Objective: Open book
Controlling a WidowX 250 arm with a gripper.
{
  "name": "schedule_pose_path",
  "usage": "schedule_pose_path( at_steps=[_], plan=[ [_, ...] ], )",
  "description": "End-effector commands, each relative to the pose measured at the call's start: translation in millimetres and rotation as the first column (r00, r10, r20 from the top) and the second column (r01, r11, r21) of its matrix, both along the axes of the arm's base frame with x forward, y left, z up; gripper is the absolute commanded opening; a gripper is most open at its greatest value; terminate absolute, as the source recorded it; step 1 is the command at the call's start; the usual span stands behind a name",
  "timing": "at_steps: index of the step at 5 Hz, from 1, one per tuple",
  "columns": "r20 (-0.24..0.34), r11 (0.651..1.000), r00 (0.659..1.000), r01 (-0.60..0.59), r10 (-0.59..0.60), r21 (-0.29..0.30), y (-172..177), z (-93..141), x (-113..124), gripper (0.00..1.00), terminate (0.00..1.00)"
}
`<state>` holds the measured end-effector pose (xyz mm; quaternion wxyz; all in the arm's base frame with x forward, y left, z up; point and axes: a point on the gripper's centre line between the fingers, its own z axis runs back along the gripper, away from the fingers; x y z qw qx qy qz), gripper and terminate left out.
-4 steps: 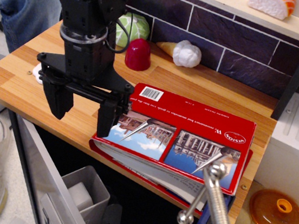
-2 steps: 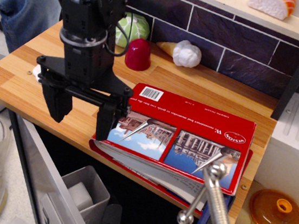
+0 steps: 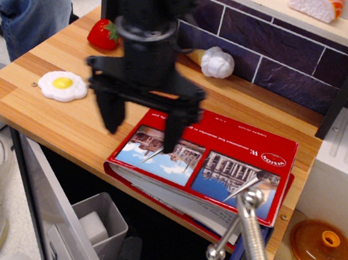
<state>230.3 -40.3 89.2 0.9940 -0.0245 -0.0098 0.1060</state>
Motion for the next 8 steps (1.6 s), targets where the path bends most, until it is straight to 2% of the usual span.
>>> schedule_pose_path(
  at_steps=[1,2,3,5,7,8],
  plan=[
    [0.041,0.994,0.997,-0.069,0.065,0.085,-58,-4,44,1.00,0.00],
    [0.069,0.990,0.994,-0.088,0.081,0.109,-79,-16,63,1.00,0.00],
    [0.086,0.987,0.993,-0.095,0.084,0.131,-94,-23,70,1.00,0.00],
    [0.179,0.974,0.982,-0.099,0.062,0.205,-117,-33,85,1.00,0.00],
    [0.167,0.918,0.985,-0.098,0.035,0.385,-107,-37,84,1.00,0.00],
    [0.208,0.897,0.977,-0.121,0.034,0.424,-92,-36,87,1.00,0.00]
  ],
)
